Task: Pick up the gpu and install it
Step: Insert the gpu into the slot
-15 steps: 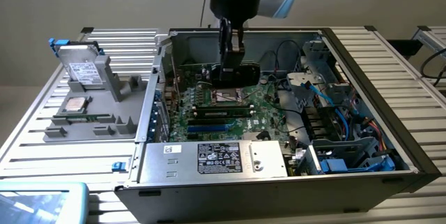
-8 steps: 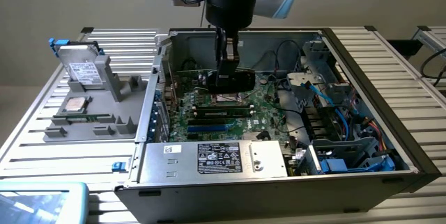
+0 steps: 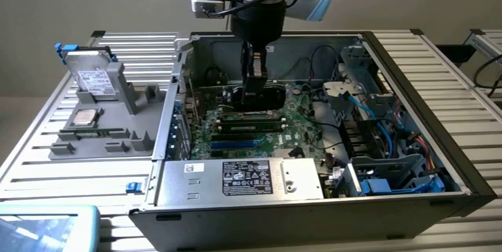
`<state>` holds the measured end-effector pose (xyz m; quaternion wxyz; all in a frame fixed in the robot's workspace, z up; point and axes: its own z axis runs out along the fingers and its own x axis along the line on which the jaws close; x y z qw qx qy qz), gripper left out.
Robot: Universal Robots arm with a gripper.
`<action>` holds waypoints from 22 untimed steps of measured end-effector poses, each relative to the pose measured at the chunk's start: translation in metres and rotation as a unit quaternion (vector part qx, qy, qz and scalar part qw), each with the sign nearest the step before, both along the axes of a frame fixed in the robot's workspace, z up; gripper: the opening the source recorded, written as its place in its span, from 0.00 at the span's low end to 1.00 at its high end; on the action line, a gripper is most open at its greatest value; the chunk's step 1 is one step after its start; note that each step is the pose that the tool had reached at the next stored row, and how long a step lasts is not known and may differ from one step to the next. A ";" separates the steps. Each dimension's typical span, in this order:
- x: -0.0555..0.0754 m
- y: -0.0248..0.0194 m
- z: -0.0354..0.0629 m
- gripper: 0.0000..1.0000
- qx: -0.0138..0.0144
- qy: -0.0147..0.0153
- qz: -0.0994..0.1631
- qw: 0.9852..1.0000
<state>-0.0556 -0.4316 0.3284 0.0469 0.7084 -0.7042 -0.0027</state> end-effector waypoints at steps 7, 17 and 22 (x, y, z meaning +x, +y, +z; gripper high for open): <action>0.000 -0.0040 -0.0021 0.28 0.000 0.006 0.000 1.000; -0.002 -0.0119 -0.0162 0.28 0.001 0.005 -0.004 1.000; -0.002 -0.0135 -0.0239 0.28 0.004 0.004 -0.009 1.000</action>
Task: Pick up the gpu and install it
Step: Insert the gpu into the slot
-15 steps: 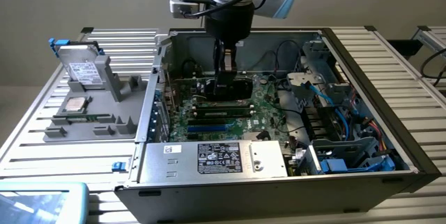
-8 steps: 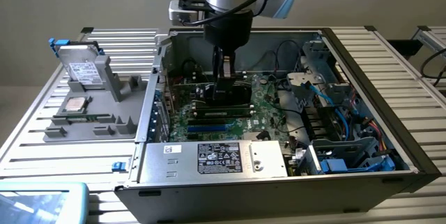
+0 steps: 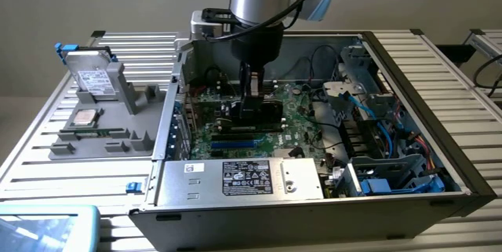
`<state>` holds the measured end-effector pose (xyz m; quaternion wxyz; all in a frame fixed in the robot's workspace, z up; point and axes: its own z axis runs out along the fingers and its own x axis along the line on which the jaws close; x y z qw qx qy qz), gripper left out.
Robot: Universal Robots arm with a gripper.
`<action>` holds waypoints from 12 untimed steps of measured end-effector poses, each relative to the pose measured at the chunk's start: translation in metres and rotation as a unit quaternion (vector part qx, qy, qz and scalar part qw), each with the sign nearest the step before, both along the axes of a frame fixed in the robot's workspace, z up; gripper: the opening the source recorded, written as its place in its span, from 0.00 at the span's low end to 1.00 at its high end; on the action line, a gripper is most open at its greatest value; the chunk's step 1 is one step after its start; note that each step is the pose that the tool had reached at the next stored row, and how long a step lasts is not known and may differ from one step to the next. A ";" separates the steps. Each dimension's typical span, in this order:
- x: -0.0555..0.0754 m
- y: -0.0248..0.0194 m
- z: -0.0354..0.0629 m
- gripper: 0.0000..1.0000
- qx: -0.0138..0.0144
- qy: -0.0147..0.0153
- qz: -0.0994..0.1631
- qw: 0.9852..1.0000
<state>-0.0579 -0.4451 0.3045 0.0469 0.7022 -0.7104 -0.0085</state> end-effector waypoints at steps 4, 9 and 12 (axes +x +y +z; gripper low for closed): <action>-0.001 0.0000 -0.0046 0.28 0.001 -0.003 -0.005 1.000; -0.005 -0.0020 -0.0134 0.28 0.003 -0.003 -0.007 1.000; -0.006 -0.0047 -0.0190 0.28 0.004 -0.004 -0.007 1.000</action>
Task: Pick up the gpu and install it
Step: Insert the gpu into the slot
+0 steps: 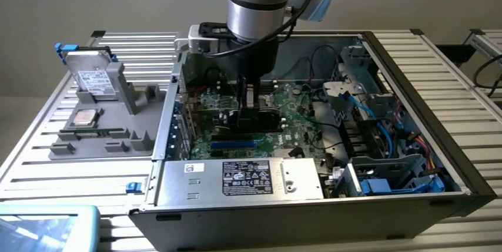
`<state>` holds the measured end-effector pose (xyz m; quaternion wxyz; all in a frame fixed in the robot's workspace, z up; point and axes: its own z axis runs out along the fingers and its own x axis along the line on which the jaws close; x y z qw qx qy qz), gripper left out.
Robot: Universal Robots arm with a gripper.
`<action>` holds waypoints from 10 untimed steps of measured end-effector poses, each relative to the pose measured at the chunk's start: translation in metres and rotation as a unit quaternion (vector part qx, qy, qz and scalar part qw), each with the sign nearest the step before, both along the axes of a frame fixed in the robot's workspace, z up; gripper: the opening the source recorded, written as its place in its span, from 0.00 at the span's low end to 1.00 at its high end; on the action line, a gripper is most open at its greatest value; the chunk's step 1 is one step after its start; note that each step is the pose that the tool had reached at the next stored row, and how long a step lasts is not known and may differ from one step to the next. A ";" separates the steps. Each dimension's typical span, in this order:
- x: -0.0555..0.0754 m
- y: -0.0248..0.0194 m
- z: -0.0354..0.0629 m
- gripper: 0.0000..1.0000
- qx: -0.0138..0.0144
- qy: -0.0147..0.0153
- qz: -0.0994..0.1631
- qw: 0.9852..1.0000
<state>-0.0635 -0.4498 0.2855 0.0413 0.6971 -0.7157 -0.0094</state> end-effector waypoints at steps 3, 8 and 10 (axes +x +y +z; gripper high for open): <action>-0.002 -0.0015 -0.0053 0.28 0.001 0.000 -0.001 1.000; -0.005 -0.0037 -0.0141 0.28 0.003 0.000 -0.002 1.000; -0.007 -0.0041 -0.0168 0.28 0.004 0.000 -0.002 1.000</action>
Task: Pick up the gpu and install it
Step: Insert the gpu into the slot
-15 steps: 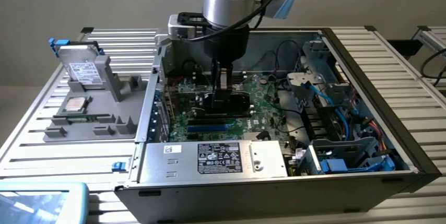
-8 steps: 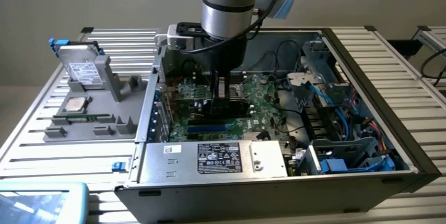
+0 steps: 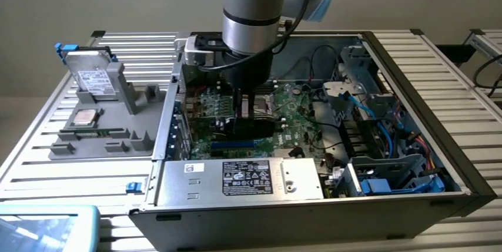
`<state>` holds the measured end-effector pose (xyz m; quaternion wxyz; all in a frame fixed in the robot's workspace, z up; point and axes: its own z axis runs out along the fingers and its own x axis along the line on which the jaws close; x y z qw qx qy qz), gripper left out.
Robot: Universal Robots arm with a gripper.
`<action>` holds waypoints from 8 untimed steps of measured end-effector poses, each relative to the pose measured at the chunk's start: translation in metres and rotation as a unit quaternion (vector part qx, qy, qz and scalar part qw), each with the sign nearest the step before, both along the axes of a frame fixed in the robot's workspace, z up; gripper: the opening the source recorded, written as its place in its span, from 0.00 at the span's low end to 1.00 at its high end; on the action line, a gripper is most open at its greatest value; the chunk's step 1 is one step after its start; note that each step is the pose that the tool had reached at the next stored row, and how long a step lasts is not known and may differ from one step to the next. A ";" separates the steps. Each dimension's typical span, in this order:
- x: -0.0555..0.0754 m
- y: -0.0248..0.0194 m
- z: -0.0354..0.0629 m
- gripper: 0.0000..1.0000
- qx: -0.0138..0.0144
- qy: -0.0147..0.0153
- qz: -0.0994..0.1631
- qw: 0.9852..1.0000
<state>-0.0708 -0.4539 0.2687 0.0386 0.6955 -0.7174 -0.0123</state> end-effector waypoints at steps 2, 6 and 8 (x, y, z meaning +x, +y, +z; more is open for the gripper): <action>-0.001 -0.0002 -0.0011 0.28 0.000 0.000 0.000 1.000; -0.002 -0.0001 -0.0012 0.28 0.000 0.000 0.000 1.000; -0.002 -0.0001 -0.0019 0.28 0.001 0.000 0.000 1.000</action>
